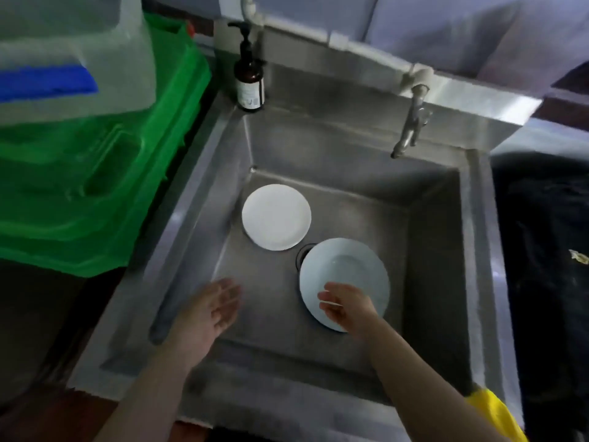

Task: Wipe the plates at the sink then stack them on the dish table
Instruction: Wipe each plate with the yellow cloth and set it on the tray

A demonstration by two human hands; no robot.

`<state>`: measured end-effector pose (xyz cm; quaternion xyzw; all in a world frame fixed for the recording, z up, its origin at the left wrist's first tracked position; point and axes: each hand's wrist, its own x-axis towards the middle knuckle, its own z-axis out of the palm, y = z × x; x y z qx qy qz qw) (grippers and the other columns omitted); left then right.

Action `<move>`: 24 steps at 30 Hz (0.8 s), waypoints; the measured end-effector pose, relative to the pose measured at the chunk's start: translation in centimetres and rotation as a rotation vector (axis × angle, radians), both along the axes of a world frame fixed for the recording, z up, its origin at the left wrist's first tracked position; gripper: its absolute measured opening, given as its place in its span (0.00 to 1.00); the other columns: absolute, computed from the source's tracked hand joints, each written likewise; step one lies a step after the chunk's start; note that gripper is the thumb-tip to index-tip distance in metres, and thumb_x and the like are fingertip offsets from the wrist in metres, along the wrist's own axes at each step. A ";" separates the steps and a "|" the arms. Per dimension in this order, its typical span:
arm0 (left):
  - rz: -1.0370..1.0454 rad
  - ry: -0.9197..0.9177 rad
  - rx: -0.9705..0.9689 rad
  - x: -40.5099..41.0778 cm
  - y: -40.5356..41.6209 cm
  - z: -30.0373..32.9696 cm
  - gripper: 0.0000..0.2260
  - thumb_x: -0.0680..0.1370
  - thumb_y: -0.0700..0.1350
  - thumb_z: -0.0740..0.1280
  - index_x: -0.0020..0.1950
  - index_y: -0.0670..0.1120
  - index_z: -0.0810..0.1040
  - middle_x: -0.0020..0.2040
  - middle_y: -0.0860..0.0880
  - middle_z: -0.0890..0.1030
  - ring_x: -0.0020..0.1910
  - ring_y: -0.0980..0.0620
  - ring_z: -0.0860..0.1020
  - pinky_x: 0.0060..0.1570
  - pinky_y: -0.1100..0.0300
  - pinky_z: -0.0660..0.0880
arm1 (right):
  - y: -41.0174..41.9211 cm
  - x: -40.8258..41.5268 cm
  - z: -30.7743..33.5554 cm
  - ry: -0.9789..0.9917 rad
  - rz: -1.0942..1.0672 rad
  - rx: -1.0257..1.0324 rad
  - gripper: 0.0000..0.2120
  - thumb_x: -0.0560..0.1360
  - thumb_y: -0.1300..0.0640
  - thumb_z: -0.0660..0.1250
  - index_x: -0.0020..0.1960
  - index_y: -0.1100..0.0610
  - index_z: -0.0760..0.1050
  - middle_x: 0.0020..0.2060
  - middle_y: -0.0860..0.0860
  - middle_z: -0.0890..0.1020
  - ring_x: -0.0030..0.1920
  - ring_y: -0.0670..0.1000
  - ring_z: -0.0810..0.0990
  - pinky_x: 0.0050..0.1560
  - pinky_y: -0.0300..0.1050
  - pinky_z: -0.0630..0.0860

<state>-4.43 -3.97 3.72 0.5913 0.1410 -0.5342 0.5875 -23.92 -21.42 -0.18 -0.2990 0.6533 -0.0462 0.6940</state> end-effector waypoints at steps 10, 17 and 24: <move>0.027 -0.073 0.203 0.9 1.7 -5.3 0.11 0.81 0.39 0.58 0.55 0.47 0.79 0.48 0.47 0.86 0.43 0.51 0.84 0.44 0.56 0.75 | -5.2 10.4 -12.2 0.108 0.215 0.052 0.07 0.72 0.63 0.70 0.37 0.64 0.76 0.31 0.58 0.81 0.26 0.55 0.76 0.23 0.40 0.68; 0.150 -0.028 0.175 1.1 1.8 -6.2 0.10 0.81 0.40 0.58 0.56 0.46 0.78 0.47 0.47 0.86 0.42 0.51 0.84 0.43 0.58 0.76 | -7.7 15.5 -16.7 0.137 0.001 0.106 0.19 0.69 0.49 0.76 0.47 0.63 0.75 0.38 0.57 0.82 0.34 0.53 0.84 0.35 0.48 0.83; 0.181 -0.010 0.158 1.2 1.9 -6.7 0.09 0.81 0.41 0.59 0.55 0.48 0.78 0.46 0.49 0.86 0.42 0.53 0.83 0.46 0.57 0.75 | -8.0 16.4 -17.9 0.182 -0.073 0.093 0.14 0.72 0.55 0.74 0.52 0.60 0.74 0.36 0.54 0.82 0.30 0.50 0.82 0.26 0.42 0.79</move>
